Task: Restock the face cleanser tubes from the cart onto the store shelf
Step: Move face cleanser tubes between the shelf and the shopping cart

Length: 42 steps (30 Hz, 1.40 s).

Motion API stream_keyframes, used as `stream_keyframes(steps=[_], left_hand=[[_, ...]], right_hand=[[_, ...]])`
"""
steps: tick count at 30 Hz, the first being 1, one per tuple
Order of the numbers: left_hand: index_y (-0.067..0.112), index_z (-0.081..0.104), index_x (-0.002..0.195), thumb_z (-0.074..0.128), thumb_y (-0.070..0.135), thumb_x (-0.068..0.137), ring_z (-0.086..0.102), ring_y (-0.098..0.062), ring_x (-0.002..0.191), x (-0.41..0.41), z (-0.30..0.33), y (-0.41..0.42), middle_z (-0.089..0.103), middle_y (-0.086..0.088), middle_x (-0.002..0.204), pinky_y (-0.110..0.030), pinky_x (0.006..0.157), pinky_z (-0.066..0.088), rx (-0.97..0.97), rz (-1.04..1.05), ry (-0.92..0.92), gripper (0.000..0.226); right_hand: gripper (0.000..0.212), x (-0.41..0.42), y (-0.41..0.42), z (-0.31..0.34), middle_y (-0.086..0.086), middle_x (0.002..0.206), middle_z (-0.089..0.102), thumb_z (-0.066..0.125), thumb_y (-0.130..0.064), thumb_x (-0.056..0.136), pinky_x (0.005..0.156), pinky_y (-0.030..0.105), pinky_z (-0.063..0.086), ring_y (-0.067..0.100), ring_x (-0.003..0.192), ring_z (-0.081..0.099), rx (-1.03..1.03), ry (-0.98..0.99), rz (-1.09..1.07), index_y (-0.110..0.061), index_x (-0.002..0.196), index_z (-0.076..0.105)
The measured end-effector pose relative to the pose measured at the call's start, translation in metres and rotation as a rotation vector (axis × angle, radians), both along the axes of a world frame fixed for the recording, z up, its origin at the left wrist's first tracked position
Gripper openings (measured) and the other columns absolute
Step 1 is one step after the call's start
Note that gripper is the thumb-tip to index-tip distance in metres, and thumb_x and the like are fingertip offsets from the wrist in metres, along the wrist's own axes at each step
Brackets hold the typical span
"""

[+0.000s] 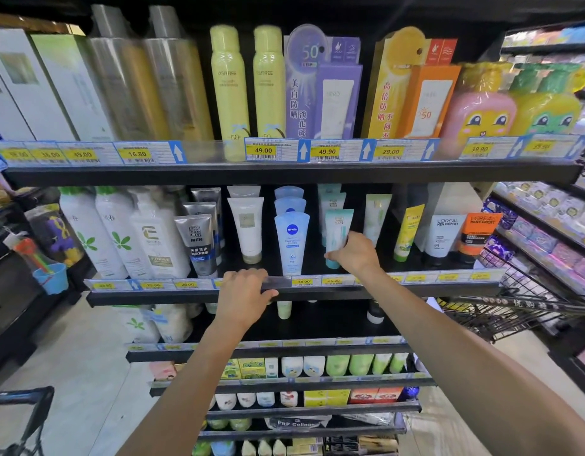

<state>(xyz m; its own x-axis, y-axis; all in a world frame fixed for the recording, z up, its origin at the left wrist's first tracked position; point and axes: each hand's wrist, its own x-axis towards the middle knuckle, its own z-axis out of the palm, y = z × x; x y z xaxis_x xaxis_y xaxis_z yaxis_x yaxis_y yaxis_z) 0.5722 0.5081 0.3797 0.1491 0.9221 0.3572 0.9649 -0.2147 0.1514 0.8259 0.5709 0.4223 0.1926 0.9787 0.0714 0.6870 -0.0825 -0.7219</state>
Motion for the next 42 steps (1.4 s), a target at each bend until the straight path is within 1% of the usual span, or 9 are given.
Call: stream_keyframes(steps=[8, 14, 22, 30, 33, 35, 39, 41, 42], left_hand=[[0.027, 0.064, 0.101, 0.069, 0.047, 0.092, 0.061, -0.018, 0.091, 0.000, 0.001, -0.001, 0.067, 0.008, 0.095, -0.036, 0.091, 0.040, -0.023, -0.004, -0.026, 0.023], [0.027, 0.064, 0.104, 0.066, 0.048, 0.094, 0.062, -0.018, 0.094, 0.002, 0.004, -0.003, 0.067, 0.008, 0.098, -0.037, 0.094, 0.041, -0.036, 0.008, -0.003, 0.024], [0.026, 0.064, 0.105, 0.065, 0.049, 0.095, 0.061, -0.019, 0.095, 0.003, 0.006, -0.004, 0.067, 0.006, 0.099, -0.037, 0.095, 0.041, -0.049, 0.018, 0.008, 0.025], [0.026, 0.064, 0.106, 0.065, 0.048, 0.095, 0.062, -0.018, 0.099, 0.005, 0.008, -0.006, 0.068, 0.006, 0.103, -0.037, 0.098, 0.041, -0.065, 0.021, 0.003, 0.025], [0.026, 0.064, 0.110, 0.064, 0.049, 0.095, 0.061, -0.019, 0.102, 0.006, 0.011, -0.007, 0.069, 0.004, 0.107, -0.037, 0.099, 0.040, -0.077, 0.028, 0.004, 0.027], [0.025, 0.064, 0.108, 0.064, 0.049, 0.095, 0.062, -0.020, 0.102, 0.006, 0.012, -0.007, 0.069, 0.004, 0.106, -0.037, 0.098, 0.040, -0.083, 0.026, 0.012, 0.027], [0.023, 0.063, 0.106, 0.065, 0.047, 0.094, 0.061, -0.022, 0.102, 0.008, 0.018, -0.011, 0.070, 0.000, 0.106, -0.038, 0.098, 0.042, -0.094, 0.013, 0.022, 0.027], [0.020, 0.063, 0.109, 0.067, 0.045, 0.094, 0.061, -0.026, 0.105, 0.009, 0.021, -0.014, 0.069, -0.003, 0.110, -0.040, 0.102, 0.043, -0.105, 0.005, 0.024, 0.029], [0.018, 0.063, 0.111, 0.067, 0.043, 0.094, 0.060, -0.027, 0.108, 0.008, 0.022, -0.016, 0.069, -0.005, 0.112, -0.042, 0.106, 0.042, -0.102, -0.002, 0.016, 0.030]], right_hand=[[0.054, 0.002, 0.002, -0.006, 0.009, 0.126, 0.068, 0.087, -0.026, 0.079, 0.089, 0.036, 0.055, 0.025, 0.115, 0.064, 0.005, 0.010, 0.004, -0.009, 0.124, 0.062], [0.056, 0.000, 0.009, -0.006, 0.011, 0.129, 0.067, 0.087, -0.024, 0.079, 0.086, 0.031, 0.052, 0.026, 0.118, 0.063, 0.000, 0.018, 0.008, -0.007, 0.126, 0.062], [0.055, 0.000, 0.017, -0.004, 0.012, 0.125, 0.068, 0.088, -0.026, 0.079, 0.089, 0.037, 0.055, 0.029, 0.116, 0.064, -0.022, 0.005, -0.006, -0.007, 0.123, 0.062], [0.054, -0.005, 0.014, 0.003, 0.014, 0.126, 0.067, 0.086, -0.025, 0.081, 0.092, 0.038, 0.054, 0.030, 0.118, 0.062, -0.051, -0.020, -0.018, -0.005, 0.124, 0.060], [0.054, -0.006, 0.012, 0.004, 0.014, 0.124, 0.067, 0.086, -0.027, 0.082, 0.091, 0.040, 0.055, 0.031, 0.115, 0.064, -0.069, -0.030, -0.021, -0.004, 0.123, 0.061], [0.053, -0.004, 0.009, 0.005, 0.014, 0.121, 0.068, 0.086, -0.030, 0.081, 0.084, 0.038, 0.054, 0.031, 0.111, 0.065, -0.074, -0.034, -0.031, -0.004, 0.120, 0.062], [0.049, 0.003, -0.006, 0.006, 0.011, 0.107, 0.069, 0.084, -0.040, 0.082, 0.073, 0.037, 0.052, 0.027, 0.091, 0.063, -0.086, -0.081, -0.049, -0.006, 0.110, 0.061], [0.051, 0.005, -0.021, 0.011, 0.012, 0.102, 0.069, 0.079, -0.044, 0.086, 0.075, 0.040, 0.055, 0.030, 0.088, 0.064, -0.055, -0.149, -0.047, -0.005, 0.114, 0.061], [0.055, 0.005, -0.031, 0.013, 0.014, 0.104, 0.070, 0.075, -0.045, 0.089, 0.076, 0.041, 0.055, 0.034, 0.093, 0.066, -0.032, -0.187, -0.041, -0.003, 0.121, 0.060]])
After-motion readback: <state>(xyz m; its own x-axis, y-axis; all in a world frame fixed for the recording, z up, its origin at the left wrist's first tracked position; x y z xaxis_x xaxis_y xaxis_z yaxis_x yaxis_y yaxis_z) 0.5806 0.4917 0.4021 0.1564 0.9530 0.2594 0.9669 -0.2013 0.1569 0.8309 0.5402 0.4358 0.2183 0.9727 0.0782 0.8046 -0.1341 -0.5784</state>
